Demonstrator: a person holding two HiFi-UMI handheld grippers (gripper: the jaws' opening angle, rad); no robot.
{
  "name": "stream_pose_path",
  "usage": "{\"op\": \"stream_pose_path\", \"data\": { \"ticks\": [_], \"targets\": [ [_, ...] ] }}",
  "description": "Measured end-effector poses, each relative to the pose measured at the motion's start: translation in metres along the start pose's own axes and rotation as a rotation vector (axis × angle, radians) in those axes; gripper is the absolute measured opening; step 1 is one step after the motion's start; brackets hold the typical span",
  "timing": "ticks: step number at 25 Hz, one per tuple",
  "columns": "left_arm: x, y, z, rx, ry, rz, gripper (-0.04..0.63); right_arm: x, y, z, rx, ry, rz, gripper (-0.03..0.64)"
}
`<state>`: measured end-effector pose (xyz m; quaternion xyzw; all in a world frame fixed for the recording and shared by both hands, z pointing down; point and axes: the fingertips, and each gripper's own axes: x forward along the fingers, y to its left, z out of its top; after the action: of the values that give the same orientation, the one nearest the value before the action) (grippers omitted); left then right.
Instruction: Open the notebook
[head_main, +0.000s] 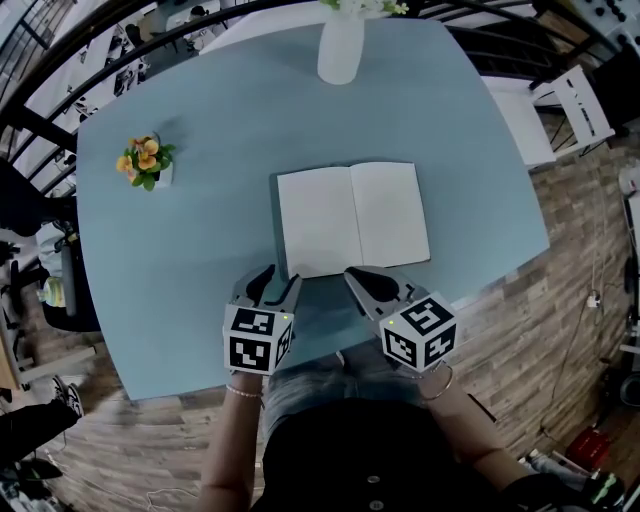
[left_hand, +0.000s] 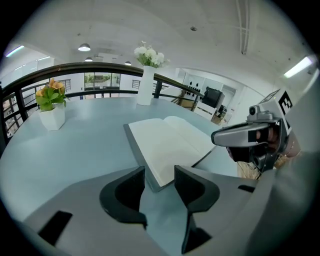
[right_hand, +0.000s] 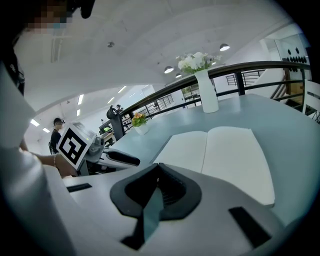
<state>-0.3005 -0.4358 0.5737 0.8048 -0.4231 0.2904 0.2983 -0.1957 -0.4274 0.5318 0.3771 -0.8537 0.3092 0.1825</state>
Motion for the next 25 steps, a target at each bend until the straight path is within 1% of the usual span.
{"op": "stream_pose_path", "data": {
  "ticks": [4, 12, 17, 21, 25],
  "targets": [
    [-0.003, -0.014, 0.017, 0.0, -0.039, -0.002, 0.184, -0.01, -0.009, 0.01, -0.01, -0.02, 0.003, 0.008],
    [-0.007, -0.045, 0.059, -0.005, -0.147, 0.003, 0.184, -0.042, -0.02, 0.035, -0.057, -0.078, 0.026, 0.008],
    [-0.012, -0.068, 0.078, 0.013, -0.181, -0.004, 0.184, -0.059, -0.026, 0.052, -0.079, -0.118, 0.039, 0.008],
    [-0.018, -0.083, 0.088, 0.013, -0.211, -0.001, 0.184, -0.069, -0.027, 0.063, -0.094, -0.146, 0.053, 0.008],
    [-0.025, -0.096, 0.098, 0.027, -0.231, -0.01, 0.17, -0.079, -0.025, 0.074, -0.098, -0.175, 0.071, 0.008]
  ]
}}
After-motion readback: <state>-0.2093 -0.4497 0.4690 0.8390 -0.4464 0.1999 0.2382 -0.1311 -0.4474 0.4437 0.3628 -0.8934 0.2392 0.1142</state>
